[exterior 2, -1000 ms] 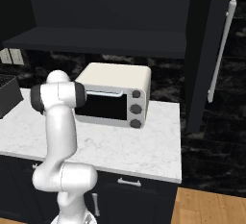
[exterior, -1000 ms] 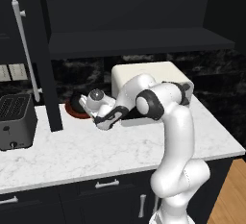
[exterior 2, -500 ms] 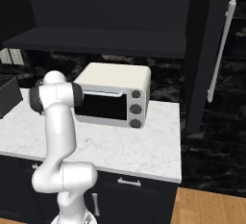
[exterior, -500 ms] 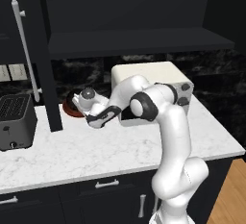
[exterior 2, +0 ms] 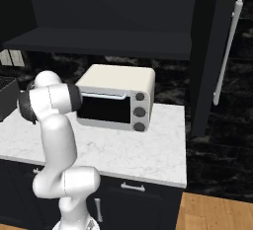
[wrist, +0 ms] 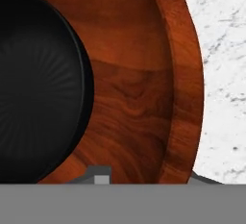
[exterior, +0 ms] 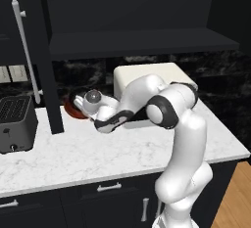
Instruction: Pick up the bowls on the counter and stack them on top of one another in the open cabinet. Place the smaller bowl on top of the larger bowl.
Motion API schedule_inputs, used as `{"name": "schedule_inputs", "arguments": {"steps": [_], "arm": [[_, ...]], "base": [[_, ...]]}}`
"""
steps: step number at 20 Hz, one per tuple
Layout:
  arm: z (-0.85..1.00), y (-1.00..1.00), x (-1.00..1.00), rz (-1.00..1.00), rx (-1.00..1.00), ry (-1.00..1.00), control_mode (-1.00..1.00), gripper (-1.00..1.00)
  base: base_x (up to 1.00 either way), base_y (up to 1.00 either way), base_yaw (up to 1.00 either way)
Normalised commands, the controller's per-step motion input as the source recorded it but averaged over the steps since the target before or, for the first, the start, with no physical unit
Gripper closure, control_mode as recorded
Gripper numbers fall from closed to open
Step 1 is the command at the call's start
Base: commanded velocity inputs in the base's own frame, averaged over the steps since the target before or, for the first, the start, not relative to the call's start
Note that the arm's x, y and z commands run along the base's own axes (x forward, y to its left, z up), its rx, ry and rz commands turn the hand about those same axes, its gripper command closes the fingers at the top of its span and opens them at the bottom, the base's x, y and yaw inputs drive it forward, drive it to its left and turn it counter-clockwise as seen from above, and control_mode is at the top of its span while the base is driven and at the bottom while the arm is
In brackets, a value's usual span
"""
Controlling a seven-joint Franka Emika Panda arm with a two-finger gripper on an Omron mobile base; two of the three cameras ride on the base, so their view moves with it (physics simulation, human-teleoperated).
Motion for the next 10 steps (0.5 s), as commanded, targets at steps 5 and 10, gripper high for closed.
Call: {"name": "schedule_inputs", "arguments": {"steps": [5, 10], "arm": [[0.55, 0.00, -1.00, -0.01, 0.00, -0.16, -1.00, 1.00], [0.59, -0.18, -1.00, -0.03, 0.00, -0.14, -1.00, 1.00]], "base": [[0.00, 0.00, 0.00], [0.00, 0.00, 0.00]]}}
